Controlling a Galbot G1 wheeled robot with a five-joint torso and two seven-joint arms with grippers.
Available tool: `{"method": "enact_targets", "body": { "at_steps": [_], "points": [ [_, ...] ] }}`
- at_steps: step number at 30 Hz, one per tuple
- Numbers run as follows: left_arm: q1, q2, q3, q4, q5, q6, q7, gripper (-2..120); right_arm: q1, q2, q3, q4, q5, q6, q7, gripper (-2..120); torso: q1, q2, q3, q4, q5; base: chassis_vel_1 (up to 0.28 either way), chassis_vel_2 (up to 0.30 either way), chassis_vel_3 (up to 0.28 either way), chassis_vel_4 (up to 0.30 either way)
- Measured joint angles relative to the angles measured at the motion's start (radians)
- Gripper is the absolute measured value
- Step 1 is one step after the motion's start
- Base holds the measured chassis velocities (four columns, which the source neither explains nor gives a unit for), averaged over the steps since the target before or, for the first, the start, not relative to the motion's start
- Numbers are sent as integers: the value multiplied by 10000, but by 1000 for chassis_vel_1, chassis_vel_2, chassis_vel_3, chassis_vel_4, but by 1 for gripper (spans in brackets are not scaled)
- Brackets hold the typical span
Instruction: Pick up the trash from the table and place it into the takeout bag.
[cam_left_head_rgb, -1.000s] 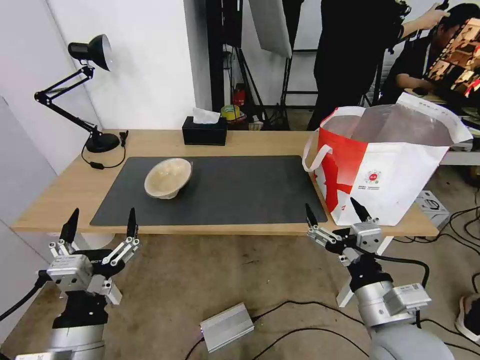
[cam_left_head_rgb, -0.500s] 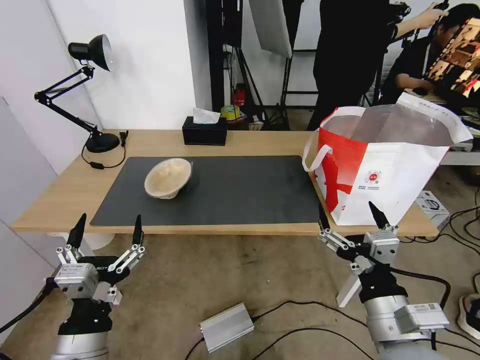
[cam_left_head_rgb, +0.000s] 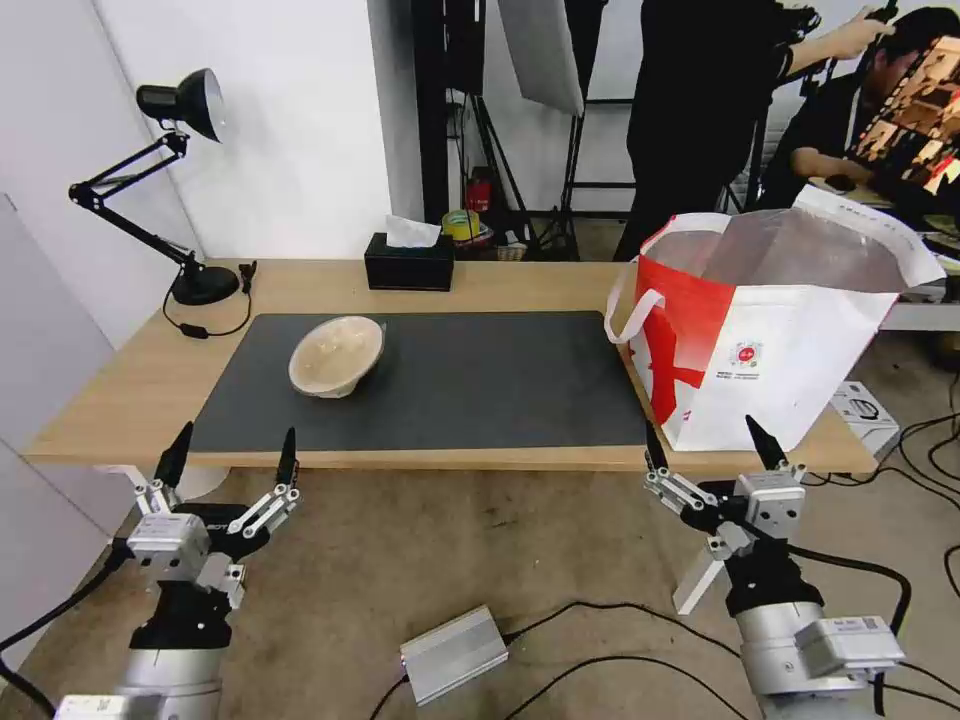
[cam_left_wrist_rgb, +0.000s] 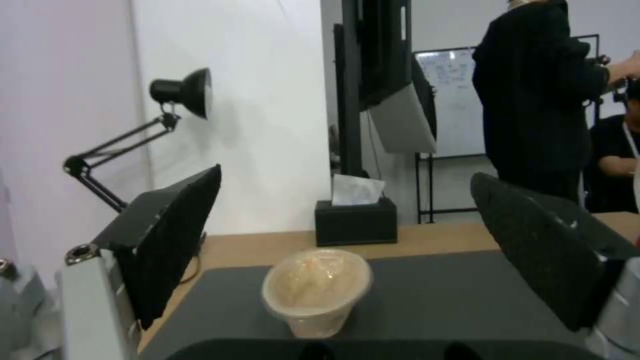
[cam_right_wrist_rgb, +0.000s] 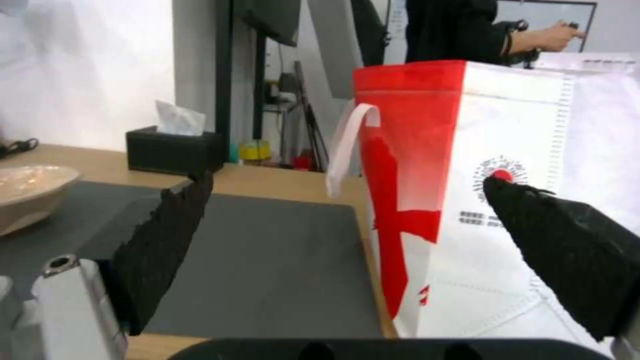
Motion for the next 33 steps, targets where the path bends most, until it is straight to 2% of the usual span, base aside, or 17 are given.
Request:
{"method": "enact_targets", "body": {
  "at_steps": [7,13,17,21,23,27,33],
  "points": [
    [-616,764,37,-38,-530,1040,-362,100,44,-476,91,-3,675,-28,-4,100,0,0,0,0,0,0,0,0,0],
    [-1095,1106,128,-64,-802,1720,-732,100,240,-788,185,-7,1172,60,-3,100,0,-1,0,1,-1,0,0,0,0],
    [-1695,1653,359,-167,-1668,2836,-1412,100,226,-794,189,-11,1304,123,26,100,0,-1,0,-2,1,0,0,0,0],
    [-2106,2075,395,-147,-2547,3491,-1759,100,136,-775,197,-13,1304,128,33,100,0,-1,0,0,-1,0,0,0,0],
    [-2179,2151,395,-129,-2684,3581,-1824,100,128,-774,199,-13,1303,127,34,100,0,-1,0,-1,0,0,0,0,0],
    [-3042,2871,434,244,-3576,4154,-2229,100,86,-744,274,-17,1284,128,35,100,1,-1,0,0,-1,0,0,0,0],
    [-3688,3325,581,572,-3933,4446,-2331,100,90,-683,335,-21,1257,128,29,100,1,-1,0,0,-2,0,0,0,0]
  ]
}}
